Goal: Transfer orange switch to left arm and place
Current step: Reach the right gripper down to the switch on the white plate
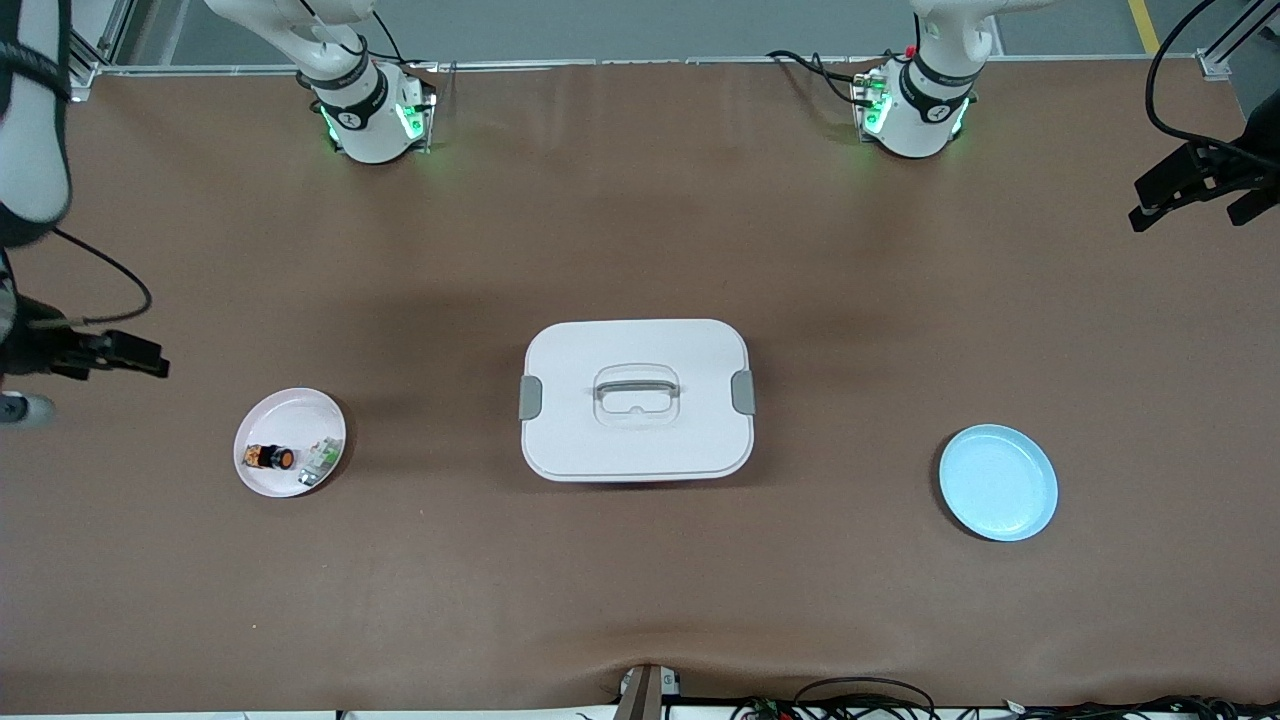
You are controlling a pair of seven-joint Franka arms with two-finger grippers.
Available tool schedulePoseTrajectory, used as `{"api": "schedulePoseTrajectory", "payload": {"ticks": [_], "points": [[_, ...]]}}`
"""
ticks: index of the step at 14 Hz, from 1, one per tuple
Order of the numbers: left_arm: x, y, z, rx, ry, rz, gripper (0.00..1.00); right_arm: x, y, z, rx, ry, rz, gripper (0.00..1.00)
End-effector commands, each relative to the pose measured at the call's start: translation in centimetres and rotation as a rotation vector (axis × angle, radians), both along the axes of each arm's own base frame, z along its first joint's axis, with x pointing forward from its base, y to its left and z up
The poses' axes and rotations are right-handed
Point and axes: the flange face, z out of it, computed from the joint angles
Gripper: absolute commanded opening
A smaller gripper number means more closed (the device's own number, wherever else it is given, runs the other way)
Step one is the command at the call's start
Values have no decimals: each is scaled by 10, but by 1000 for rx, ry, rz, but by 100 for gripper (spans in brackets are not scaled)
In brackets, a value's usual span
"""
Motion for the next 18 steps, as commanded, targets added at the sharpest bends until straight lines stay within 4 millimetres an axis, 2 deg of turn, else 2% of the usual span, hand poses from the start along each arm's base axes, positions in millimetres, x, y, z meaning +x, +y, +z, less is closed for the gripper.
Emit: {"api": "schedulePoseTrajectory", "payload": {"ticks": [1, 5, 7, 12, 18], "points": [[-4, 1, 5, 17, 1, -13, 100, 24, -6, -65, -1, 48, -4, 100], [-3, 0, 5, 15, 1, -14, 100, 42, -20, -152, -6, 67, -24, 100], [-3, -1, 6, 16, 0, -17, 100, 46, -30, -184, -5, 65, -39, 100], [-3, 0, 6, 14, -2, -16, 100, 49, -31, -232, 59, 33, -126, 100], [0, 0, 7, 5, -14, -14, 100, 50, -34, -256, 38, 10, -118, 100]]}}
